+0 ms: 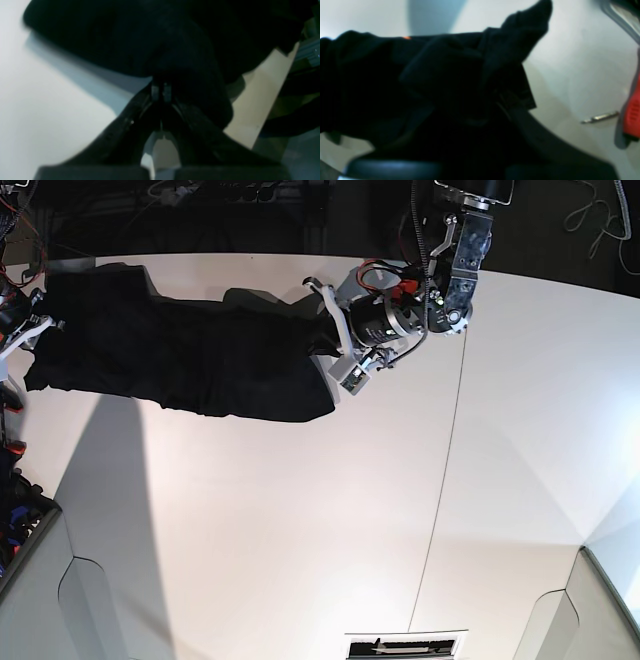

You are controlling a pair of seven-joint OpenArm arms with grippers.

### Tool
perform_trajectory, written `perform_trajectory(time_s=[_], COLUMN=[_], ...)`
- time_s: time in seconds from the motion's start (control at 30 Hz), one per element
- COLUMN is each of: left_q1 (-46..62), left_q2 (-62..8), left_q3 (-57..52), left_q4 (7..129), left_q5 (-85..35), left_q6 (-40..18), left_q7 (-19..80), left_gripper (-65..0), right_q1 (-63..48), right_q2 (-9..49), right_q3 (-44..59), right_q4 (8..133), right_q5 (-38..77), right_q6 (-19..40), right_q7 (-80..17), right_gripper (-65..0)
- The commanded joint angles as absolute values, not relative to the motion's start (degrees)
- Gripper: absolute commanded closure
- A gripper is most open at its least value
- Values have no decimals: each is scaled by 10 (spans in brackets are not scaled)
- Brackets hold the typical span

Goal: Layout the t-shirt on the table in an organized manner, then fold the t-shirt properly
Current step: 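Lift the strip end with the right gripper and fold it toward the left gripper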

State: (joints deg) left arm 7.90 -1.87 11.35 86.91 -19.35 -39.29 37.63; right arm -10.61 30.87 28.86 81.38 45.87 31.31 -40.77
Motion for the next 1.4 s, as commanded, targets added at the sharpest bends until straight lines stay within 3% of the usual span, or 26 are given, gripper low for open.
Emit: perform_trajectory(time_s=[0.0, 0.43, 0.93, 1.13, 1.17, 1.27, 1.3, 1.37], left_q1=[76, 78, 96, 96, 95, 95, 95, 95], left_q2=[-10, 13, 9, 8, 8, 6, 3, -6], left_q3=[117, 117, 117, 117, 117, 116, 117, 115], left_q4=[868, 843, 843, 843, 843, 844, 844, 847], left_q5=[-186, -183, -183, -186, -190, -210, -212, -225], left_q6=[-394, -395, -395, -394, -395, -397, -397, -400], left_q7=[383, 386, 388, 396, 405, 428, 427, 427], left_gripper=[0, 0, 0, 0, 0, 0, 0, 0], right_q1=[-98, -78, 2, 1, 1, 3, 5, 9], right_q2=[321, 272, 133, 114, 114, 114, 114, 114], right_q3=[294, 265, -7, -78, -80, -77, -75, -67], right_q4=[837, 1021, 1018, 1016, 1016, 1016, 1016, 1016], right_q5=[479, 501, 352, 295, 295, 295, 296, 296], right_q6=[320, 319, 319, 319, 319, 319, 319, 319], right_q7=[-397, -402, -399, -399, -399, -399, -399, -399], right_gripper=[0, 0, 0, 0, -50, -286, -333, -355])
